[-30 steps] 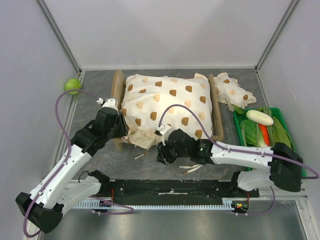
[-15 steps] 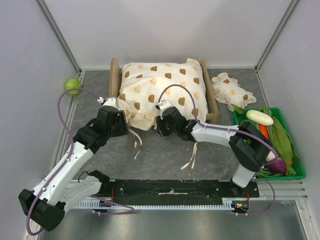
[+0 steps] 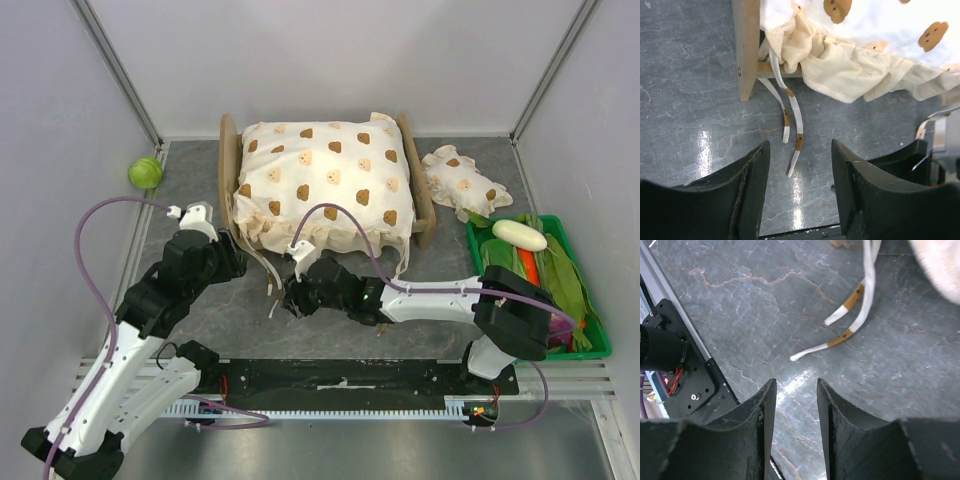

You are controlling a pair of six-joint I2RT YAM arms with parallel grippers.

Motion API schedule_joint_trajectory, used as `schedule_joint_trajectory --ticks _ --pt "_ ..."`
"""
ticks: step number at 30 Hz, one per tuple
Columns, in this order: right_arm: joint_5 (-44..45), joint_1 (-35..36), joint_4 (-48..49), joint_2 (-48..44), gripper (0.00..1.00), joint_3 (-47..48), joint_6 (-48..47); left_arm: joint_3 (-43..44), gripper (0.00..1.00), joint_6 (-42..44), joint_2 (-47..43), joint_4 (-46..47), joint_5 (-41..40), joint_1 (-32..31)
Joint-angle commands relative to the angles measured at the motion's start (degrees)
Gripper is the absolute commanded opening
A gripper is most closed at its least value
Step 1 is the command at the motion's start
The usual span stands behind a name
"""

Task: Set up the pet bed

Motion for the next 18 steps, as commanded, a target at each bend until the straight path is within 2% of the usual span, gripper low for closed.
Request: schedule_joint_trajectory --ticks 1,9,18 --pt "7.2 3.3 5.1 2.0 0.45 3.4 3.3 0.4 0.59 -2.8 -3.2 -3.0 -3.8 0.3" --pt "9.5 4.3 2.9 14.4 0.44 13.9 3.5 -0.5 0.63 -1.8 -4.8 -4.3 -6.4 0.3" --pt "18.5 4.3 -3.2 25.0 0.44 24.3 2.8 -0.6 0.67 -0.9 -5.9 -4.2 -6.8 0.3"
